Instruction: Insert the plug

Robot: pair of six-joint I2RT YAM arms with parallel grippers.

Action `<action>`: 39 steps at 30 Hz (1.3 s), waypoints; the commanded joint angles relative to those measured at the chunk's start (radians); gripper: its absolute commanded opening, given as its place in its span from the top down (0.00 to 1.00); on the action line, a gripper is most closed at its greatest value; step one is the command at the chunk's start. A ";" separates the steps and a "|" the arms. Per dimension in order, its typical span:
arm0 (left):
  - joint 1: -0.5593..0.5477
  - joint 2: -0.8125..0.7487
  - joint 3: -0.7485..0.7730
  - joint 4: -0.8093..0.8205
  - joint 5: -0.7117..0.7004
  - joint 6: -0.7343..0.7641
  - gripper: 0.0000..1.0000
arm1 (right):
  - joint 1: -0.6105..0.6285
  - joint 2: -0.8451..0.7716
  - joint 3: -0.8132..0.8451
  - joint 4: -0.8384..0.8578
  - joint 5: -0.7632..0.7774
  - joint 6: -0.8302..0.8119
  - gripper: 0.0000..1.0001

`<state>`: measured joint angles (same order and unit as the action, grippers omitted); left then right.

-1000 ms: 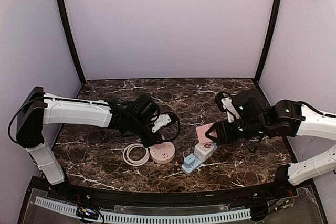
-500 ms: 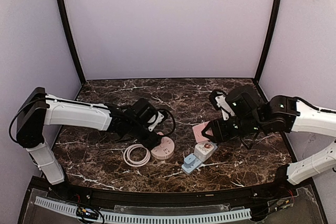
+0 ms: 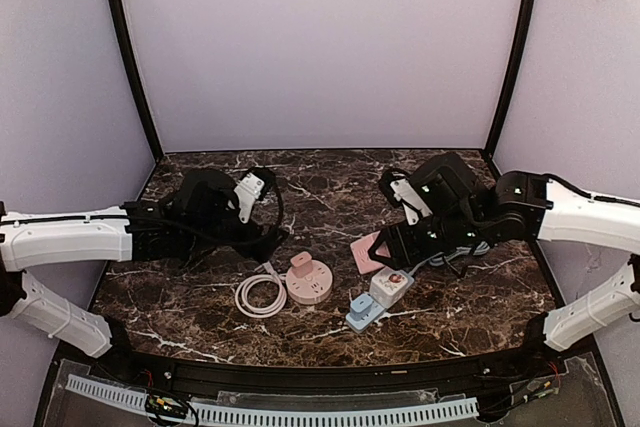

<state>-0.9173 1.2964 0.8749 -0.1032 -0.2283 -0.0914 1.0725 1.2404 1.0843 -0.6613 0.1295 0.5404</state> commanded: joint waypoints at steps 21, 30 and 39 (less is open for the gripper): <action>0.074 -0.166 -0.402 0.509 -0.388 -0.119 0.01 | 0.144 0.396 0.338 -0.150 -0.070 0.000 1.00; 0.074 -0.226 -0.449 0.496 -0.418 -0.101 0.01 | 0.145 0.584 0.497 -0.201 -0.027 -0.032 1.00; 0.075 -0.323 -0.500 0.489 -0.436 -0.078 0.01 | 0.070 0.676 0.579 -0.240 -0.040 -0.092 1.00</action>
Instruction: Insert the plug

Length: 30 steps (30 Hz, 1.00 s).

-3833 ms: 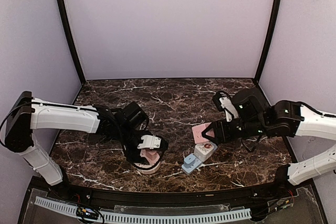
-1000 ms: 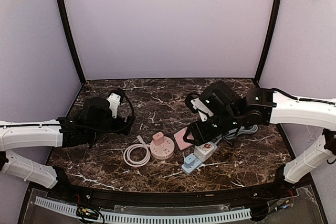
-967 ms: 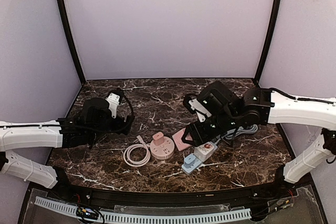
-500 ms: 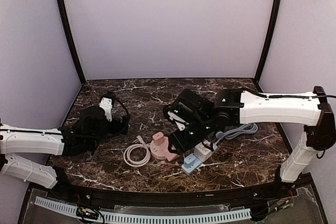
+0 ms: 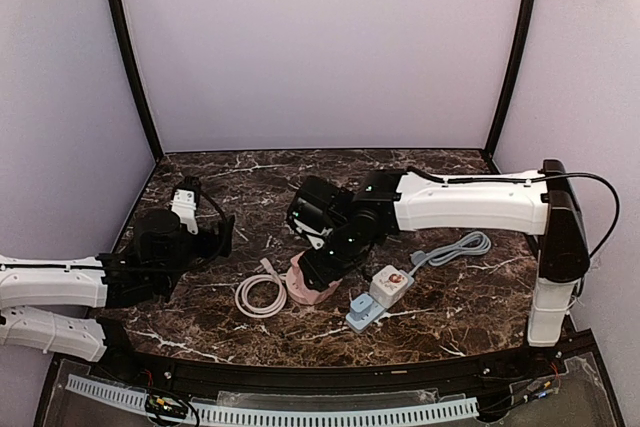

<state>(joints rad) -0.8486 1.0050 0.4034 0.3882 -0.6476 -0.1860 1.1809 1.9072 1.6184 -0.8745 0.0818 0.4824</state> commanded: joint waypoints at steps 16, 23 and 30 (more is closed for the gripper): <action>0.008 -0.055 -0.044 0.000 -0.010 0.027 0.03 | -0.067 0.083 0.100 -0.087 -0.022 -0.074 1.00; 0.008 -0.057 -0.045 0.002 -0.005 0.026 0.03 | -0.068 0.090 0.098 -0.115 -0.004 -0.078 1.00; 0.007 -0.049 -0.046 0.011 0.000 0.028 0.03 | -0.068 0.116 0.104 -0.116 -0.003 -0.091 1.00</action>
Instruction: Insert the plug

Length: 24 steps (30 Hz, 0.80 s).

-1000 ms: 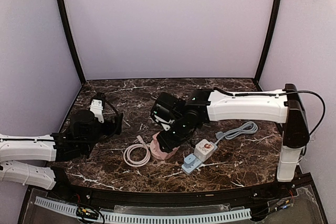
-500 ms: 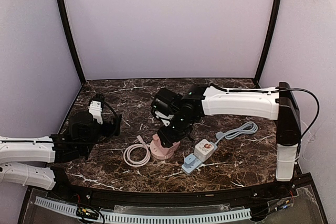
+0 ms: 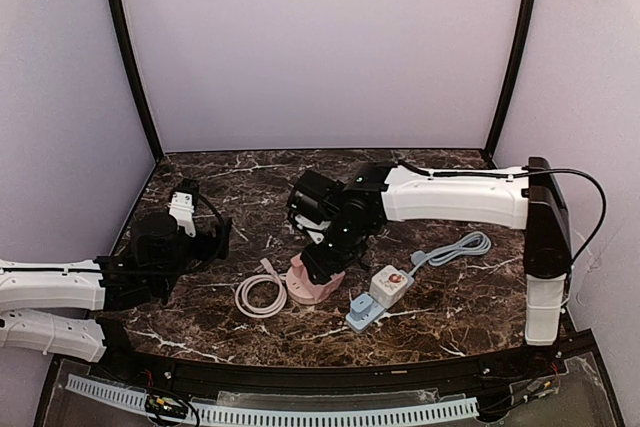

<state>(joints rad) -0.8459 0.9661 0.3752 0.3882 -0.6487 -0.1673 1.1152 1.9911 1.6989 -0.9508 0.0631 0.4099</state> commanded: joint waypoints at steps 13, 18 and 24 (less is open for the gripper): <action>0.005 -0.013 -0.022 0.015 -0.001 0.017 0.03 | 0.008 0.116 0.089 -0.102 0.060 -0.023 1.00; 0.005 -0.015 -0.024 0.015 -0.003 0.021 0.03 | 0.014 0.158 0.113 -0.121 0.070 -0.026 1.00; 0.006 -0.021 -0.029 0.019 -0.001 0.027 0.03 | 0.017 0.203 0.140 -0.141 0.069 -0.035 1.00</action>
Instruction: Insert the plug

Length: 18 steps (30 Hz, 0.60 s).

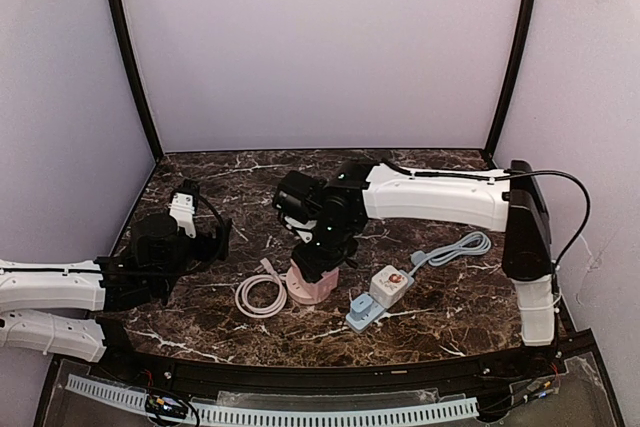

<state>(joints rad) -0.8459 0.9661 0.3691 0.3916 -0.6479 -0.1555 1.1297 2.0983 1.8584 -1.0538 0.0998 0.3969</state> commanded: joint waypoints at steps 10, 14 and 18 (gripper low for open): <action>0.005 -0.031 -0.026 0.015 0.000 0.019 0.02 | 0.027 0.147 -0.014 -0.055 0.054 -0.026 1.00; 0.005 -0.033 -0.028 0.015 0.002 0.019 0.02 | 0.031 0.151 -0.021 -0.051 0.054 -0.026 1.00; 0.005 -0.037 -0.029 0.014 0.002 0.018 0.02 | 0.035 0.152 -0.025 -0.044 0.054 -0.025 1.00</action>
<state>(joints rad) -0.8459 0.9466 0.3599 0.3954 -0.6476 -0.1421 1.1557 2.1479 1.8858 -1.0618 0.1497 0.3828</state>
